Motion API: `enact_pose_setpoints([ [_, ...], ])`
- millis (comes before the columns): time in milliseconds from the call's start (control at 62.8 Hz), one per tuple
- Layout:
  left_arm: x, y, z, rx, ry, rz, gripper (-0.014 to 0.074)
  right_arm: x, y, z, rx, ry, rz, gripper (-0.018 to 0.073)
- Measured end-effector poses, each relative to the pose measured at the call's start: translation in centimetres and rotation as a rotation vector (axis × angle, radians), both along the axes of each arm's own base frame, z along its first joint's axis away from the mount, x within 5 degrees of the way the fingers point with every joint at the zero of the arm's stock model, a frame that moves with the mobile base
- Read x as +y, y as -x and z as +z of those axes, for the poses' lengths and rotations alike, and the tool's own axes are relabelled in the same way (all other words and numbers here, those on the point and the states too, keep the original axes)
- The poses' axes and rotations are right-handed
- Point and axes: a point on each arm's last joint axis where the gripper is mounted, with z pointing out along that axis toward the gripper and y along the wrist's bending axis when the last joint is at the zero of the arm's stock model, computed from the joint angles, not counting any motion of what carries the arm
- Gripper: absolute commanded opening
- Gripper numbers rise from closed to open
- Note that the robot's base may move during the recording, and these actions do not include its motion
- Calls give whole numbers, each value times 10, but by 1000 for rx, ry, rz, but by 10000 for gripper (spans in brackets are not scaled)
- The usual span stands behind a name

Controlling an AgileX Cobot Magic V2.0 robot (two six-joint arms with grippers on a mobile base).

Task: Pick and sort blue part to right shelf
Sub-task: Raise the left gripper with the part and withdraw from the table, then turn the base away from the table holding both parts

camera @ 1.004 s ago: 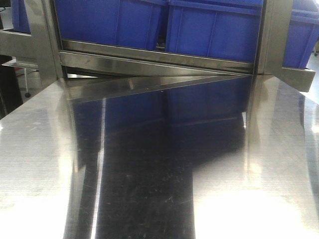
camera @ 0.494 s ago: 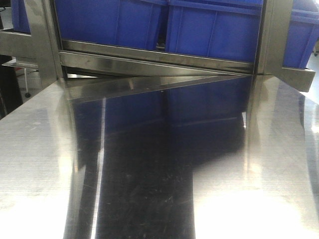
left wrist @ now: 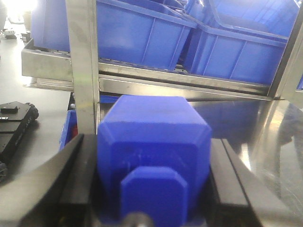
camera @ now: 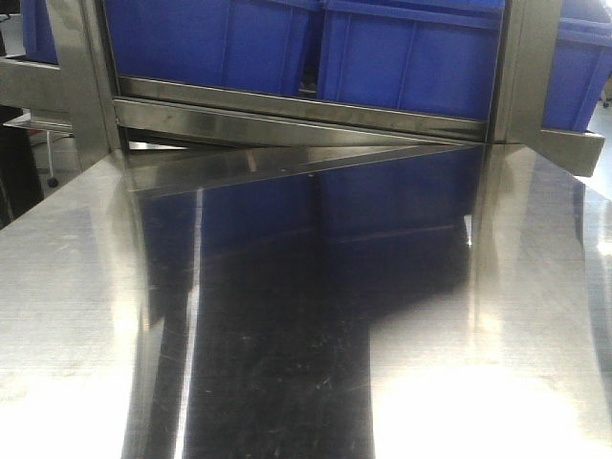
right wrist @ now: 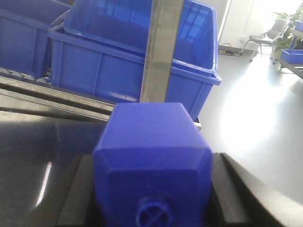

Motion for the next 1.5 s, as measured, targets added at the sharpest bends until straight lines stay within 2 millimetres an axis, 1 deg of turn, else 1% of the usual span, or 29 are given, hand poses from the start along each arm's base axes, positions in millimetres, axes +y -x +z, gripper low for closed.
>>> enact_pose_setpoints([
  [1498,0,0,0,0,-2,0,280,0,0,0,0,0,0,340],
])
